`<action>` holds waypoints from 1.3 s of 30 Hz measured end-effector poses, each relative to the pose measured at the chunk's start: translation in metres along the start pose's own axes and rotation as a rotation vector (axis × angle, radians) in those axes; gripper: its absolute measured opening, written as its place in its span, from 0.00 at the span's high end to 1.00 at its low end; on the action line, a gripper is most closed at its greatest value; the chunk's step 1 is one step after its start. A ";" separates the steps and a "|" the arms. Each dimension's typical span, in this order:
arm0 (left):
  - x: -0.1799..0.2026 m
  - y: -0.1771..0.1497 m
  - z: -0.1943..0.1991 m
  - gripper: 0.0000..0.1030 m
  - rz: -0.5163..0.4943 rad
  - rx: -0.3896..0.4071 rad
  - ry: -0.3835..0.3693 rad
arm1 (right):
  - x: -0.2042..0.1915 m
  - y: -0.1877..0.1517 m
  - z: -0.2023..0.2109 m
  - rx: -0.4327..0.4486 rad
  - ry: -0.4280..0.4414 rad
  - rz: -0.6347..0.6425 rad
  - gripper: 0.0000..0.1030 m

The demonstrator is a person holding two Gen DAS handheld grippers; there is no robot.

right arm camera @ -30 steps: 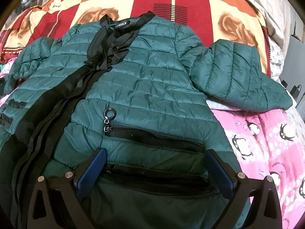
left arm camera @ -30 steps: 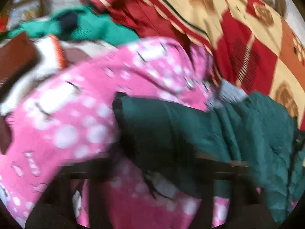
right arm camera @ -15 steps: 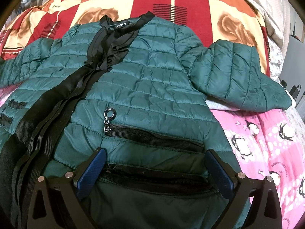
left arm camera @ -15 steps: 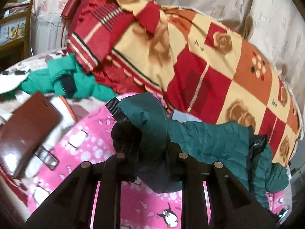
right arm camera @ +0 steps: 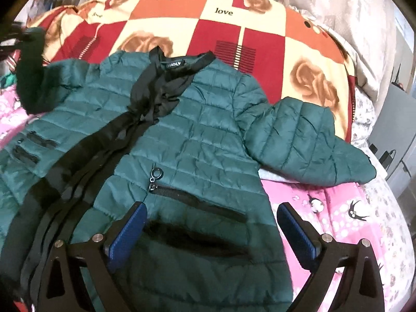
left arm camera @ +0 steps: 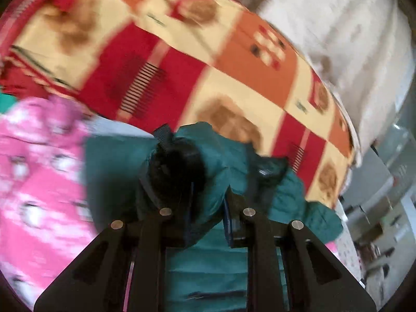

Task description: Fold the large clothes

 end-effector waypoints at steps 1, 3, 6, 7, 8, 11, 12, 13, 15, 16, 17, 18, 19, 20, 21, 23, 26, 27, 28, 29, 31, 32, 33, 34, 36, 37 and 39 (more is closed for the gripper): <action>0.009 -0.004 -0.012 0.83 -0.005 -0.013 -0.013 | 0.003 -0.002 0.003 0.005 -0.002 0.001 0.04; 0.030 -0.012 -0.043 0.83 -0.017 -0.042 -0.039 | 0.014 -0.006 0.007 0.012 0.003 -0.007 0.04; 0.054 -0.025 -0.085 0.83 -0.017 -0.077 -0.082 | 0.026 -0.014 0.010 0.003 0.027 -0.028 0.04; 0.062 -0.030 -0.101 0.83 -0.008 -0.088 -0.102 | 0.029 -0.017 0.010 -0.007 0.035 -0.037 0.04; 0.066 -0.034 -0.112 0.83 0.002 -0.093 -0.117 | 0.032 -0.020 0.010 -0.015 0.045 -0.045 0.04; 0.077 -0.044 -0.147 0.83 0.043 -0.113 -0.163 | 0.036 -0.023 0.006 -0.044 0.065 -0.055 0.04; 0.079 -0.048 -0.157 0.83 0.055 -0.120 -0.176 | 0.036 -0.024 0.004 -0.059 0.068 -0.055 0.04; 0.082 -0.052 -0.168 0.83 0.067 -0.131 -0.194 | 0.037 -0.026 0.001 -0.073 0.070 -0.053 0.04; 0.090 -0.060 -0.191 0.83 0.078 -0.156 -0.220 | 0.038 -0.028 -0.003 -0.092 0.077 -0.053 0.04; 0.093 -0.064 -0.199 0.83 0.079 -0.164 -0.231 | 0.038 -0.029 -0.005 -0.102 0.080 -0.051 0.04; 0.098 -0.069 -0.208 0.83 0.075 -0.178 -0.243 | 0.038 -0.030 -0.007 -0.109 0.081 -0.049 0.04; 0.101 -0.073 -0.215 0.83 0.069 -0.187 -0.247 | 0.039 -0.031 -0.010 -0.118 0.082 -0.045 0.04; 0.104 -0.076 -0.223 0.83 0.065 -0.198 -0.254 | 0.038 -0.033 -0.012 -0.126 0.082 -0.041 0.04; 0.106 -0.080 -0.230 0.83 0.066 -0.209 -0.263 | 0.038 -0.034 -0.015 -0.140 0.080 -0.035 0.04; 0.108 -0.083 -0.235 0.83 0.068 -0.219 -0.271 | 0.037 -0.035 -0.019 -0.155 0.080 -0.028 0.04; 0.111 -0.088 -0.240 0.82 0.057 -0.240 -0.274 | 0.035 -0.036 -0.023 -0.174 0.083 -0.020 0.04; 0.120 -0.092 -0.234 0.61 0.031 -0.287 -0.277 | 0.036 -0.033 -0.023 -0.164 0.070 -0.027 0.04; 0.123 -0.091 -0.228 0.45 0.024 -0.292 -0.288 | 0.037 -0.032 -0.022 -0.160 0.065 -0.031 0.04; 0.126 -0.090 -0.217 0.38 0.014 -0.282 -0.297 | 0.039 -0.030 -0.020 -0.154 0.058 -0.047 0.04; 0.127 -0.087 -0.202 0.31 0.008 -0.258 -0.304 | 0.041 -0.028 -0.018 -0.149 0.056 -0.063 0.04; 0.124 -0.080 -0.173 0.29 0.010 -0.208 -0.311 | 0.044 -0.022 -0.012 -0.129 0.053 -0.106 0.04; 0.118 -0.076 -0.156 0.28 0.015 -0.174 -0.299 | 0.045 -0.018 -0.010 -0.119 0.046 -0.128 0.04; 0.109 -0.071 -0.139 0.26 0.017 -0.128 -0.275 | 0.048 -0.012 -0.006 -0.105 0.038 -0.160 0.04; 0.100 -0.068 -0.127 0.25 0.017 -0.101 -0.249 | 0.049 -0.007 -0.004 -0.096 0.039 -0.184 0.04; 0.077 -0.062 -0.105 0.25 0.017 -0.046 -0.119 | 0.049 0.006 0.001 -0.068 0.059 -0.237 0.04; 0.065 -0.061 -0.097 0.25 0.018 -0.024 -0.059 | 0.048 0.016 0.003 -0.048 0.068 -0.258 0.04; 0.038 -0.062 -0.084 0.25 0.019 0.009 0.039 | 0.040 0.041 0.005 -0.001 0.096 -0.259 0.04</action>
Point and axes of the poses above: each gripper's, at about its wrist camera, not at the fingertips, and z roughly against the way its jaws point, x to its right, y to its top, the point moved 2 cm from there along -z, roughly the way its jaws point, and after that the axes turned 10 degrees about -y, right-handed, at the moved point
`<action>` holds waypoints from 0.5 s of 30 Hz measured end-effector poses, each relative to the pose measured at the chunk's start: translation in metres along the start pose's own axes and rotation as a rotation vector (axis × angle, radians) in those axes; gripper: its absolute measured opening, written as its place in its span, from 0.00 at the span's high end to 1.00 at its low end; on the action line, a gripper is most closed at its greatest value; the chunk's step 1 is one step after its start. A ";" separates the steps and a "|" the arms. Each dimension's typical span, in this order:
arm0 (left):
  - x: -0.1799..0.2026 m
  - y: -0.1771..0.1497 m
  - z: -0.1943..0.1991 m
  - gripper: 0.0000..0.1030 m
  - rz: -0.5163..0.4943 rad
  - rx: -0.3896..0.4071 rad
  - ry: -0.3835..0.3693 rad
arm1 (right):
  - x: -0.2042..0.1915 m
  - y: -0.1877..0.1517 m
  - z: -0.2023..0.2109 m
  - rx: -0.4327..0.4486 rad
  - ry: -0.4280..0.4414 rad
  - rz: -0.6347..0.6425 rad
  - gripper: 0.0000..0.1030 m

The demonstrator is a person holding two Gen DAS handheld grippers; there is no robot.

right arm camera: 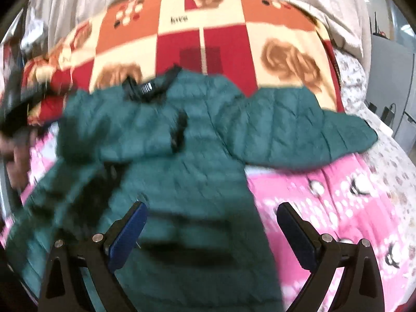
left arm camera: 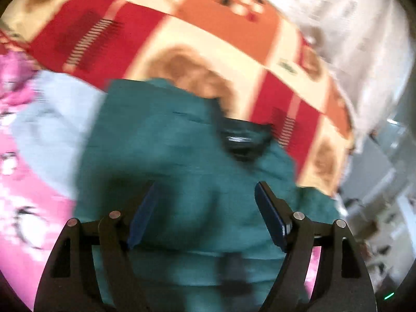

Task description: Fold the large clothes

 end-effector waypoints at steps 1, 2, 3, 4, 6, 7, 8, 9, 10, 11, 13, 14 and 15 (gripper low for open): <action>-0.008 -0.002 0.002 0.25 -0.005 0.009 0.030 | -0.008 0.012 -0.002 0.017 0.025 0.007 0.04; -0.020 -0.004 0.003 0.25 -0.009 0.012 0.086 | -0.013 0.019 -0.005 0.032 0.042 0.008 0.04; -0.031 -0.004 0.001 0.25 0.005 -0.014 0.173 | -0.021 0.031 -0.013 0.050 0.063 0.002 0.04; -0.041 -0.004 -0.003 0.25 0.024 -0.033 0.230 | -0.027 0.038 -0.022 0.050 0.079 -0.003 0.04; -0.051 -0.002 -0.001 0.25 0.054 -0.029 0.259 | -0.042 0.053 -0.056 0.001 0.096 -0.016 0.04; -0.057 -0.001 0.000 0.25 0.076 -0.026 0.278 | -0.049 0.057 -0.072 -0.018 0.096 -0.021 0.04; -0.063 0.002 0.002 0.25 0.100 -0.016 0.304 | -0.052 0.059 -0.088 -0.038 0.100 -0.030 0.04; -0.068 0.004 0.006 0.25 0.124 0.002 0.319 | -0.054 0.061 -0.105 -0.063 0.107 -0.044 0.05; -0.073 0.006 0.014 0.25 0.140 0.018 0.324 | -0.054 0.061 -0.119 -0.086 0.113 -0.065 0.06; -0.077 0.009 0.017 0.25 0.163 0.037 0.333 | -0.053 0.061 -0.132 -0.106 0.120 -0.091 0.08; -0.078 0.012 0.020 0.25 0.175 0.054 0.341 | -0.048 0.060 -0.157 -0.147 0.165 -0.155 0.08; -0.078 0.014 0.019 0.25 0.171 0.057 0.338 | -0.047 0.058 -0.168 -0.173 0.207 -0.185 0.08; -0.078 0.015 0.018 0.25 0.165 0.055 0.336 | -0.048 0.057 -0.180 -0.209 0.266 -0.213 0.11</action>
Point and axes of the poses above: each gripper's, at about its wrist camera, not at the fingertips, and z roughly against the way its jaws point, x to its right, y to its top, the point moved 2 cm from there along -z, roughly the way its jaws point, and after that the axes turned 10 degrees about -y, right-handed, at the moved point
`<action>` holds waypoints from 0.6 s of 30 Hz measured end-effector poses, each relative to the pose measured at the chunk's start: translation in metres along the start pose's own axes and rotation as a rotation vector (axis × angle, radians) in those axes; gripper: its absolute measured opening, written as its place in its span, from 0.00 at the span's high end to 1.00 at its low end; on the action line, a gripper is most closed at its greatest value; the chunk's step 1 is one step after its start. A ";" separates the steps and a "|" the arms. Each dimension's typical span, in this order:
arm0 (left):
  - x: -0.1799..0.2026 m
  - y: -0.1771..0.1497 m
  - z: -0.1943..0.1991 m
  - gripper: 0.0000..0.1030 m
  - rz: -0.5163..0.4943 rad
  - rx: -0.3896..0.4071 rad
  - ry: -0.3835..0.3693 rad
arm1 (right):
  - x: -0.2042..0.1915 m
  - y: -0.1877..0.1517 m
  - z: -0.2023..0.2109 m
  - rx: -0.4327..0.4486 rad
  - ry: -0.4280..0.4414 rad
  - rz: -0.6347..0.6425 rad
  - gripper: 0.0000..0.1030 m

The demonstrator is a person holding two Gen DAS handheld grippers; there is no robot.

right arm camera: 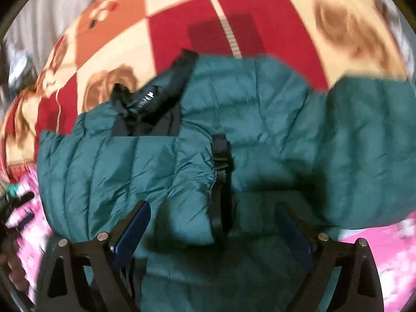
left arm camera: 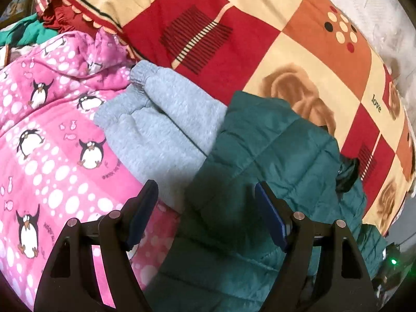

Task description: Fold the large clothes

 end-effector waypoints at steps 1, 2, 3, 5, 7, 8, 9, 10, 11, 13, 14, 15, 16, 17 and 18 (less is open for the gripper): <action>0.000 0.001 -0.001 0.25 -0.004 0.000 0.002 | 0.000 0.000 -0.007 -0.029 0.058 -0.016 0.15; 0.000 0.001 -0.003 0.25 -0.013 0.005 0.008 | -0.002 0.000 -0.016 -0.072 0.132 -0.022 0.29; 0.000 0.003 -0.003 0.25 -0.016 0.009 0.012 | -0.004 0.000 -0.020 -0.096 0.167 -0.012 0.45; -0.002 0.003 -0.005 0.25 -0.012 0.013 0.026 | -0.007 0.001 -0.017 -0.078 0.155 0.017 0.57; -0.005 0.002 -0.008 0.25 0.004 0.008 0.025 | -0.008 0.002 -0.010 -0.055 0.161 0.023 0.66; -0.006 0.001 -0.009 0.25 0.011 0.000 0.024 | -0.009 0.002 -0.007 -0.044 0.160 0.037 0.72; -0.007 -0.001 -0.009 0.25 0.015 -0.005 0.026 | -0.011 0.003 -0.002 -0.030 0.148 0.060 0.74; -0.007 -0.002 -0.010 0.25 0.015 -0.009 0.030 | -0.013 0.004 0.003 -0.013 0.134 0.079 0.75; -0.008 -0.003 -0.010 0.25 0.013 -0.011 0.036 | -0.014 0.006 0.006 0.000 0.121 0.091 0.76; -0.009 -0.004 -0.009 0.25 0.015 -0.012 0.043 | -0.012 0.012 0.013 0.041 0.061 0.121 0.77; -0.010 -0.004 -0.008 0.25 0.018 -0.008 0.050 | -0.010 0.016 0.016 0.063 0.023 0.138 0.79; -0.011 -0.004 -0.008 0.25 0.022 -0.005 0.060 | -0.008 0.019 0.023 0.094 -0.023 0.158 0.80; -0.012 -0.004 -0.007 0.25 0.025 -0.004 0.065 | -0.005 0.023 0.025 0.115 -0.058 0.172 0.80; -0.014 -0.005 -0.007 0.25 0.031 -0.002 0.069 | 0.001 0.025 0.029 0.134 -0.088 0.185 0.80; -0.015 -0.005 -0.007 0.25 0.035 0.000 0.070 | 0.006 0.027 0.032 0.149 -0.118 0.197 0.81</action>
Point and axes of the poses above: each gripper's, at about its wrist camera, not at the fingertips, and z roughly against the way its jaws point, x to its right, y to its top, the point moved 2 cm from there along -z, roughly the way its jaws point, and after that the axes turned 10 degrees about -y, right-handed, at the moved point
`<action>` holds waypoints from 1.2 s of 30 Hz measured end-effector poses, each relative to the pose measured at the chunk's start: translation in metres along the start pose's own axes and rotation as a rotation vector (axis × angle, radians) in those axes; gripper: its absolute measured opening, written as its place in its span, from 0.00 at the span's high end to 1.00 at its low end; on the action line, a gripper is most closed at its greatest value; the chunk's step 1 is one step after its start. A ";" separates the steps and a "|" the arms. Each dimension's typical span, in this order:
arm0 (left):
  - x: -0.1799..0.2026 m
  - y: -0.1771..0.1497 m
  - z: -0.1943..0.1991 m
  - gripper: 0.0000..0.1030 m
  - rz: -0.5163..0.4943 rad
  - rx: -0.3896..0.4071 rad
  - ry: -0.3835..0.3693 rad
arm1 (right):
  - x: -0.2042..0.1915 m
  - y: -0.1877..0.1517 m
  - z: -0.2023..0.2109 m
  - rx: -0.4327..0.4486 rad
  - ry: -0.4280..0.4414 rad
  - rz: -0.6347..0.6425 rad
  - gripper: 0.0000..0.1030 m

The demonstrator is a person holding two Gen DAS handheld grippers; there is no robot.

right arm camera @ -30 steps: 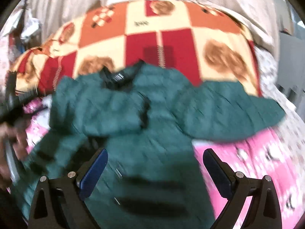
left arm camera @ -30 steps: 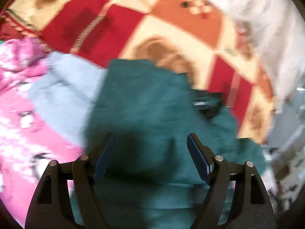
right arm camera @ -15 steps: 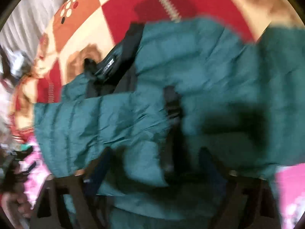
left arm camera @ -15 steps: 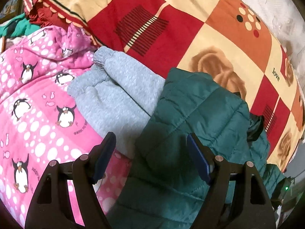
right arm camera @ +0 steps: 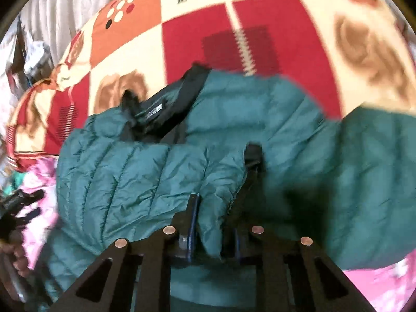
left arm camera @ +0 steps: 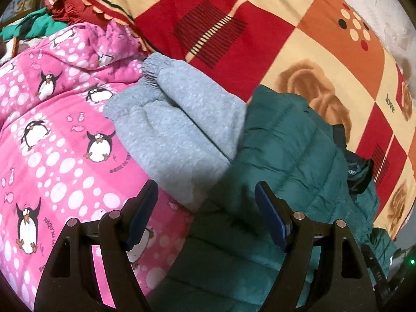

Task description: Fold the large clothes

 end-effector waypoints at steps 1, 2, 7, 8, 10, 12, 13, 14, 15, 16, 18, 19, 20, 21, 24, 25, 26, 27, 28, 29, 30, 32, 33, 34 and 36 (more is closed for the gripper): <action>-0.001 0.000 0.000 0.25 0.003 0.003 0.001 | 0.006 0.000 0.001 0.013 -0.022 0.007 0.81; -0.001 0.000 0.000 0.25 0.003 0.007 0.006 | 0.012 0.001 0.001 0.019 -0.033 0.009 0.81; 0.005 0.001 0.002 0.25 -0.030 0.020 -0.006 | 0.039 -0.001 -0.006 0.004 -0.074 -0.014 0.81; 0.007 0.000 0.001 0.25 -0.037 0.015 -0.016 | 0.045 -0.002 -0.007 -0.005 -0.077 -0.025 0.81; 0.010 -0.001 -0.002 0.25 -0.039 -0.004 -0.047 | 0.059 -0.007 -0.017 -0.050 -0.100 -0.052 0.81; 0.015 -0.003 -0.006 0.25 -0.041 -0.033 -0.089 | 0.074 -0.015 -0.028 -0.102 -0.072 -0.120 0.81; 0.017 -0.004 -0.007 0.25 -0.049 -0.038 -0.093 | 0.085 -0.022 -0.037 -0.136 0.007 -0.184 0.81; 0.021 -0.005 -0.008 0.25 -0.070 -0.040 -0.093 | 0.091 -0.025 -0.039 -0.146 0.044 -0.222 0.81; 0.026 -0.005 -0.009 0.25 -0.100 -0.033 -0.092 | 0.096 -0.025 -0.037 -0.137 0.060 -0.251 0.81; 0.030 -0.005 -0.010 0.25 -0.122 -0.025 -0.090 | 0.098 -0.022 -0.032 -0.124 0.064 -0.255 0.81; 0.041 -0.003 -0.012 0.25 -0.193 0.005 -0.089 | 0.094 -0.012 -0.014 -0.078 0.060 -0.238 0.81; 0.047 -0.002 -0.013 0.25 -0.228 0.019 -0.093 | 0.091 -0.007 -0.004 -0.049 0.066 -0.228 0.81; 0.053 -0.003 -0.015 0.25 -0.263 0.027 -0.100 | 0.086 0.000 0.010 -0.006 0.067 -0.207 0.81; 0.059 -0.004 -0.017 0.25 -0.294 0.028 -0.118 | 0.081 0.004 0.019 0.026 0.058 -0.186 0.81; 0.070 -0.014 -0.026 0.25 -0.372 -0.004 -0.143 | 0.048 0.014 0.045 0.124 0.062 -0.099 0.76; 0.072 -0.017 -0.033 0.25 -0.388 -0.029 -0.136 | 0.034 0.012 0.041 0.092 0.108 -0.079 0.74; 0.073 -0.021 -0.038 0.25 -0.397 -0.057 -0.130 | 0.020 0.011 0.032 0.035 0.143 -0.052 0.73; 0.072 -0.025 -0.047 0.25 -0.401 -0.101 -0.118 | 0.008 0.008 0.020 -0.013 0.146 -0.027 0.73; 0.071 -0.027 -0.051 0.25 -0.397 -0.122 -0.110 | -0.004 0.002 0.007 -0.069 0.119 0.021 0.73; 0.068 -0.028 -0.057 0.25 -0.386 -0.149 -0.098 | -0.009 -0.002 -0.003 -0.099 0.081 0.059 0.73; 0.065 -0.029 -0.062 0.25 -0.371 -0.175 -0.088 | -0.010 -0.008 -0.015 -0.133 0.019 0.089 0.73; 0.060 -0.030 -0.067 0.24 -0.345 -0.208 -0.090 | -0.001 -0.019 -0.038 -0.202 -0.073 0.096 0.73; 0.058 -0.030 -0.069 0.23 -0.335 -0.219 -0.095 | 0.007 -0.024 -0.047 -0.218 -0.075 0.075 0.72; 0.058 -0.031 -0.070 0.22 -0.331 -0.227 -0.095 | 0.014 -0.026 -0.050 -0.219 -0.045 0.035 0.71; 0.057 -0.031 -0.071 0.20 -0.330 -0.236 -0.084 | 0.021 -0.024 -0.051 -0.232 -0.009 -0.010 0.68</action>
Point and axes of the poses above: each gripper's, at about its wrist camera, not at the fingertips, and z roughly against the way its jaws point, x to its right, y to its top, the point moved 2 cm from there along -z, roughly the way its jaws point, and after that the axes turned 10 degrees about -y, right-handed, at the moved point
